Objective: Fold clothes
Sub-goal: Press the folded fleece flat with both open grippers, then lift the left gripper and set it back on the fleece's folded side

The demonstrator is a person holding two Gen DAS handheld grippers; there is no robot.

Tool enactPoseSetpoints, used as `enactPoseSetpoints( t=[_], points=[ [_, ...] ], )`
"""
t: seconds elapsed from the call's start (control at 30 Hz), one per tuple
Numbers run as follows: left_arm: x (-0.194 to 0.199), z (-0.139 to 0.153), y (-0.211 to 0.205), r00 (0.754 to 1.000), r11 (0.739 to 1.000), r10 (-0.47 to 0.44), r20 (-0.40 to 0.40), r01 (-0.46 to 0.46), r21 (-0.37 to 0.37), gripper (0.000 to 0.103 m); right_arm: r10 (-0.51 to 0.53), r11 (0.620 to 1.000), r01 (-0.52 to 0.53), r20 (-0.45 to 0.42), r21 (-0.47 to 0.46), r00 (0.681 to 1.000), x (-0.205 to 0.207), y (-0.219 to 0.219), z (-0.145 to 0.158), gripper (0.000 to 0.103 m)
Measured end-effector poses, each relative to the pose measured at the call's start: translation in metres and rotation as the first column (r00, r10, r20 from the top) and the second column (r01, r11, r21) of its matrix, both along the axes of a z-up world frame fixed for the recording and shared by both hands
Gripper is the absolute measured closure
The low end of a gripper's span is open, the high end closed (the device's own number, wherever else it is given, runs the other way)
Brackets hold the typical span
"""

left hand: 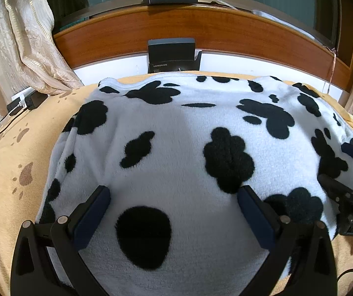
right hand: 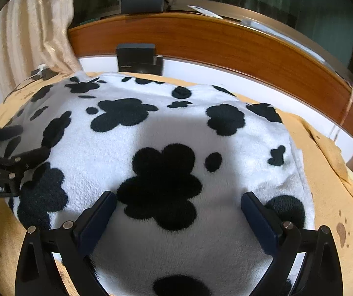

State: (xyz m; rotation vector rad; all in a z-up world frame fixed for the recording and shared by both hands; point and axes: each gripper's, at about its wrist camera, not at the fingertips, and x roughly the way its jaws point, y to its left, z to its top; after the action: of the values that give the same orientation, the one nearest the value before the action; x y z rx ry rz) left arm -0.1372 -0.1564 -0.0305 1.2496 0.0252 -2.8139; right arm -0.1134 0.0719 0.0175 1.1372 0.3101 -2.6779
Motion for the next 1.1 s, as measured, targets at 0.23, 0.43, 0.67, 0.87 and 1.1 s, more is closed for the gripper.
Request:
enactPoseSetpoints(
  t=[0.23,0.43,0.67,0.87,1.1],
  points=[
    [0.0,0.0,0.0,1.0,1.0,0.0,-0.001,0.0,0.007,0.0,-0.081,0.994,0.079,-0.035,-0.071,0.996,-0.003,-0.026,0.03,0.001],
    [0.0,0.001,-0.001,1.0,1.0,-0.001,-0.002,0.001,0.014,0.0,-0.115,0.992,0.116,-0.009,0.051,0.993,-0.024,-0.049,0.008,0.001],
    [0.0,0.0,-0.001,1.0,1.0,-0.002,-0.001,0.002,0.012,0.0,-0.103,0.994,0.103,0.027,0.03,0.994,-0.028,-0.043,-0.009,0.001],
    [0.003,0.004,-0.008,0.999,1.0,0.024,-0.024,-0.024,0.015,0.0,-0.103,0.995,0.103,0.027,0.013,0.994,-0.029,-0.041,-0.009,0.001],
    [0.013,0.023,-0.087,0.965,0.954,0.258,-0.044,-0.247,0.172,0.0,-0.1,0.994,0.101,0.035,-0.03,0.994,-0.028,-0.036,-0.007,0.001]
  ],
)
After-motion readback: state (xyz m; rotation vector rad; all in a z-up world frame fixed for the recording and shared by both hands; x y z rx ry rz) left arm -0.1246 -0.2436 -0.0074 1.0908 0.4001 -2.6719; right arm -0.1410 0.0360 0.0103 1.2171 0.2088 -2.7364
